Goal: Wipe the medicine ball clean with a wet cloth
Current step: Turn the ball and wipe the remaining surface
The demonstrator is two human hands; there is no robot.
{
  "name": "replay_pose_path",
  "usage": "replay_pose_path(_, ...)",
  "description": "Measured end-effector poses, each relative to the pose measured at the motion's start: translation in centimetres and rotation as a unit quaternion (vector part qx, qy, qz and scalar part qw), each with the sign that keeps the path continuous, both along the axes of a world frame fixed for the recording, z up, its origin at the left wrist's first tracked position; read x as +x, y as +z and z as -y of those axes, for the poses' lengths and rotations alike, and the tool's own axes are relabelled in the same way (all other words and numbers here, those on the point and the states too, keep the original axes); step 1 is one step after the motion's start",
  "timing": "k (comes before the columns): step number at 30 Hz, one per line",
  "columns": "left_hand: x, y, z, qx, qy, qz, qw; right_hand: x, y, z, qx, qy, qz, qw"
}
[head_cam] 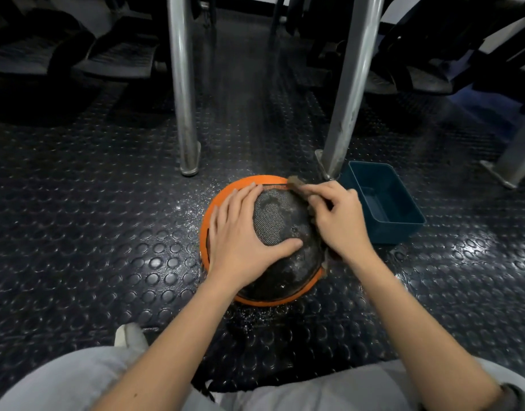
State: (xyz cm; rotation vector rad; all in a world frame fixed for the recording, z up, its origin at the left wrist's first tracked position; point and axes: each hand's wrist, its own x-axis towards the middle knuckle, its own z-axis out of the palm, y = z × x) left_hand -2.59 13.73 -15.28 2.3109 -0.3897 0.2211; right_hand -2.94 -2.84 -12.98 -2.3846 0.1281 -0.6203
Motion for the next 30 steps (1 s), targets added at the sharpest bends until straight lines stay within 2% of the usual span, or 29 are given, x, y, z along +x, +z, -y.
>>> replay_pose_path(3, -0.4, 0.1, 0.4, 0.013, -0.010, 0.015, 1.000, 0.7, -0.4, 2.0, 0.108, -0.040, -0.063, 0.991)
replay_pose_path(6, -0.6, 0.0, 0.6, 0.021, 0.000, 0.031, 0.999, 0.0, -0.1, 1.0, 0.051, -0.040, -0.051, 0.997)
replay_pose_path(9, -0.6, -0.3, 0.6, 0.006, 0.013, 0.035, 0.999, -1.4, 1.0, -2.2, -0.044, 0.016, 0.020, 0.999)
replay_pose_path(11, -0.4, -0.4, 0.3, -0.002, 0.012, 0.028, 1.000, -1.6, 1.1, -3.1, -0.071, 0.043, 0.039, 0.996)
replay_pose_path(14, -0.3, -0.2, -0.2, -0.006, -0.001, 0.006, 1.000, 0.0, 0.0, -0.1, 0.004, -0.008, -0.006, 1.000)
replay_pose_path(18, -0.7, 0.0, 0.3, 0.011, -0.013, 0.013, 1.000, 0.5, -1.1, 2.4, 0.110, -0.081, -0.094, 0.986)
replay_pose_path(22, -1.0, -0.1, 0.5, 0.013, 0.007, 0.027, 1.000, -0.5, -0.7, 0.7, 0.048, -0.076, -0.054, 0.994)
replay_pose_path(26, -0.5, -0.3, 0.1, -0.005, 0.022, 0.019, 1.000, -1.7, 0.6, -2.6, -0.054, -0.008, 0.023, 0.998)
replay_pose_path(28, -0.3, -0.2, -0.2, -0.012, 0.017, 0.010, 1.000, -1.2, 0.7, -2.0, -0.021, 0.011, 0.019, 1.000)
replay_pose_path(30, -0.3, -0.2, -0.2, -0.008, 0.007, 0.005, 1.000, 0.0, -0.2, 0.1, 0.021, -0.026, -0.011, 0.999)
